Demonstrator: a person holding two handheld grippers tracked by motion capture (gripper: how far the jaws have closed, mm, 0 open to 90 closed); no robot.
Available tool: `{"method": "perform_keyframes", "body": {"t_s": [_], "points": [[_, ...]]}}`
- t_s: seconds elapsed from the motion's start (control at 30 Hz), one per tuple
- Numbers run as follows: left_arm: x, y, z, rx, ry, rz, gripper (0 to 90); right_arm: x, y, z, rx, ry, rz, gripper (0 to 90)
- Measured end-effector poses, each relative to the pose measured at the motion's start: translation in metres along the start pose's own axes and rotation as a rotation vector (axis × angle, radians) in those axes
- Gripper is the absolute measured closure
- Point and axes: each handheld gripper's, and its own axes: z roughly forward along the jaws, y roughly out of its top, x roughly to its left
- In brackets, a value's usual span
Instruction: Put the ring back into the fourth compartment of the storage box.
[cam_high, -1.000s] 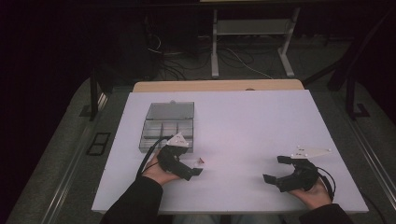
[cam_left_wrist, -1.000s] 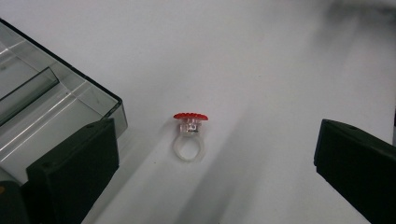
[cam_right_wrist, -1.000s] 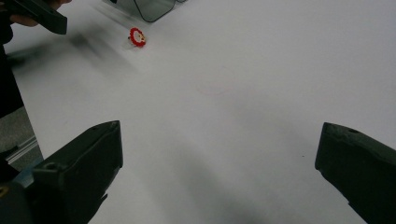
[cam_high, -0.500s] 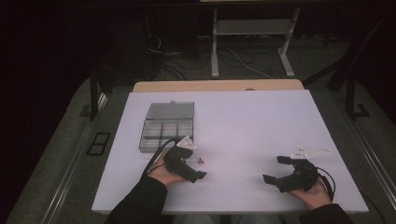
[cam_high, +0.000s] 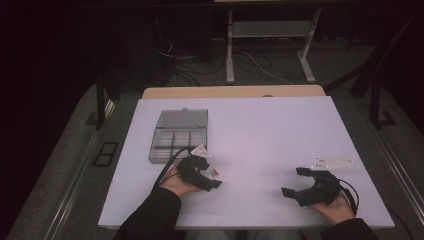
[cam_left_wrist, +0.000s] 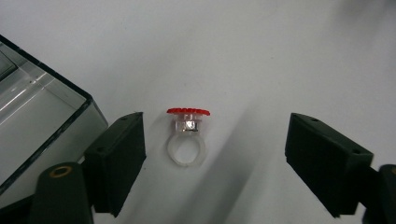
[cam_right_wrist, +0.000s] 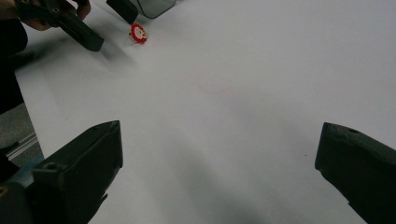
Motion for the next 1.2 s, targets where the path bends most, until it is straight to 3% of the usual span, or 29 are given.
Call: {"method": "perform_keyframes", "body": {"t_s": [0.23, 0.97, 1.2], "points": [[0.002, 0.0, 0.002, -0.009, 0.006, 0.01, 31.1, 0.0, 0.0, 0.0, 0.0, 0.001, -0.005, 0.3], [0.008, 0.0, 0.011, -0.021, 0.033, 0.039, 50.4, 0.0, 0.0, 0.001, 0.005, 0.005, 0.001, 0.3], [0.012, 0.0, 0.011, -0.032, 0.04, 0.026, 58.9, 0.0, 0.0, 0.001, 0.006, 0.004, -0.002, 0.3]]}}
